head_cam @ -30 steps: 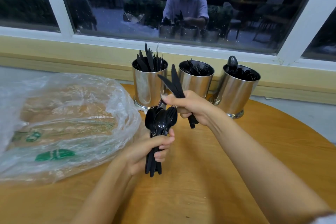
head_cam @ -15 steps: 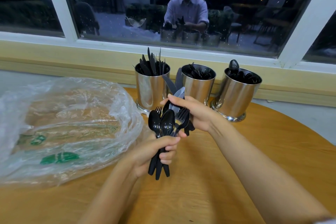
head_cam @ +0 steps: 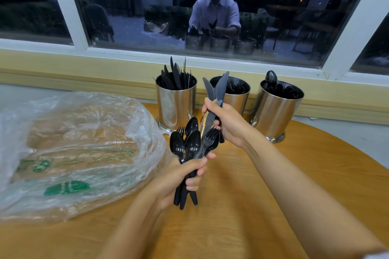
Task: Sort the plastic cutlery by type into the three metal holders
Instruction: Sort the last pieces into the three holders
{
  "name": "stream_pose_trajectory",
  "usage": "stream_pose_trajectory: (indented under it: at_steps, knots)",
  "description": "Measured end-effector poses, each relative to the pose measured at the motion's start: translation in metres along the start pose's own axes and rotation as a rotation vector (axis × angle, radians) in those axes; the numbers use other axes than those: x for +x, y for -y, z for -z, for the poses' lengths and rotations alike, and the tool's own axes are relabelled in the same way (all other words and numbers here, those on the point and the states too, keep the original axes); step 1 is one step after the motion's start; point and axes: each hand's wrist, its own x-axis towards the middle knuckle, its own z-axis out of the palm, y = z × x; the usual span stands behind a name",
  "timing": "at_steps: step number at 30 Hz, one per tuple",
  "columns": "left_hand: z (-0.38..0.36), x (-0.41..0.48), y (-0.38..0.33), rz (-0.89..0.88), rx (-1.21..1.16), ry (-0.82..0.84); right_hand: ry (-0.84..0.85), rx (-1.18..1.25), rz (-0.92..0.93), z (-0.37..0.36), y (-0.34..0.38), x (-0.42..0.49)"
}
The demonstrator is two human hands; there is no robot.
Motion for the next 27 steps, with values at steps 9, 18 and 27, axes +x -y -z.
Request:
stream_pose_trajectory:
  at_steps: [9, 18, 27]
  knots:
    - [0.01, 0.004, 0.002, 0.016, 0.052, -0.018, -0.34, 0.25, 0.087, 0.002, 0.006, 0.027]
    - [0.026, 0.003, 0.0, -0.005, 0.014, -0.141, -0.684, 0.591, 0.323, 0.027, 0.025, 0.032]
    - [0.023, 0.006, -0.002, 0.007, 0.028, -0.137, -0.288, 0.039, 0.059, -0.009, -0.006, 0.023]
